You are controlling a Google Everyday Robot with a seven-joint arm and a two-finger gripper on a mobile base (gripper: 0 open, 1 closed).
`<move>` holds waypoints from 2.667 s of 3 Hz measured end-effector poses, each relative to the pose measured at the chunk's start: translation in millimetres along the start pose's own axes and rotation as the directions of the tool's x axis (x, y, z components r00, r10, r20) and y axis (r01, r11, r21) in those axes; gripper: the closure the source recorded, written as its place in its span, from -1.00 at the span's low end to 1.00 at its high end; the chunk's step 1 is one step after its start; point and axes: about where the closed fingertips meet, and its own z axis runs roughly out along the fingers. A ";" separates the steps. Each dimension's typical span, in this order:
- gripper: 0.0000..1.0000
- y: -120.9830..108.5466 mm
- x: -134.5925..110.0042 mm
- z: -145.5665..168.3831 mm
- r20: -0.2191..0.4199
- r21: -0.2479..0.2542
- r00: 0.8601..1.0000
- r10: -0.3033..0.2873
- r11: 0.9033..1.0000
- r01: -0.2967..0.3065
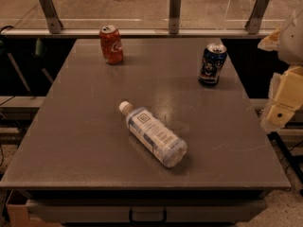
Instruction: Pick blue plastic bottle
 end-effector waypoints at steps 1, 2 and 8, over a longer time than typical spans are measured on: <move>-1.00 0.0 0.0 0.0 0.000 0.000 1.000 0.000 1.000 0.000; -1.00 13.5 -29.1 4.8 0.031 -0.015 0.999 -0.007 1.000 0.008; -0.66 88.7 -175.6 157.1 0.053 -0.262 0.968 0.246 0.939 -0.224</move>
Offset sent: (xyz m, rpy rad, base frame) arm -0.0151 0.0955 -0.0109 0.0900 0.0375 0.0545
